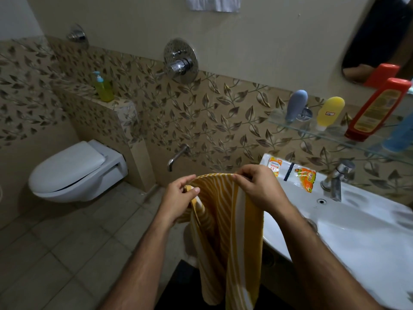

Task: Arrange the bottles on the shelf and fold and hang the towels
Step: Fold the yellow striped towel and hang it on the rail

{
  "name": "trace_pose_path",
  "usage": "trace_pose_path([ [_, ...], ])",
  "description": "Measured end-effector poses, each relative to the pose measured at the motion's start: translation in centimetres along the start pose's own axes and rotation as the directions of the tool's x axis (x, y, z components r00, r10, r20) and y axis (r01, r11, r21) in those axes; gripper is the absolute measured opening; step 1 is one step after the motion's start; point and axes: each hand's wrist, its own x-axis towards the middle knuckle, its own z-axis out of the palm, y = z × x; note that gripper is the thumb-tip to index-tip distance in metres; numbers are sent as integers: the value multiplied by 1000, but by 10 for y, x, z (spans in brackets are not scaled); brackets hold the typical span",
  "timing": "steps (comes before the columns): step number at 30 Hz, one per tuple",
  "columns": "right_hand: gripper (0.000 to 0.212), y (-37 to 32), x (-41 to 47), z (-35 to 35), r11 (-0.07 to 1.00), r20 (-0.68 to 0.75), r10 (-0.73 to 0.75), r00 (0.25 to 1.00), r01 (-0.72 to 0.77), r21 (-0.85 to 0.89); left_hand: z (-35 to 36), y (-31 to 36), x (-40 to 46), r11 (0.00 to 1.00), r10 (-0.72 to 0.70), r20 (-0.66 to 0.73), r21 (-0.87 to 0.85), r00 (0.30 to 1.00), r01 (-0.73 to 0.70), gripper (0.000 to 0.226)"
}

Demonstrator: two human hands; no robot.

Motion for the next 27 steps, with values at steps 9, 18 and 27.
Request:
trace_pose_path([
  [9,14,-9,-2,4,979,233,-149,961,177,-102,20,15,-9,985,173,272,-44,947,-168,48],
  [18,11,-5,-8,-1,991,230,-74,970,98,-93,27,20,-6,984,142,161,83,977,-157,14],
  [27,22,10,-16,-18,997,307,77,949,-77,-14,14,25,-1,983,144,63,103,988,-150,14],
])
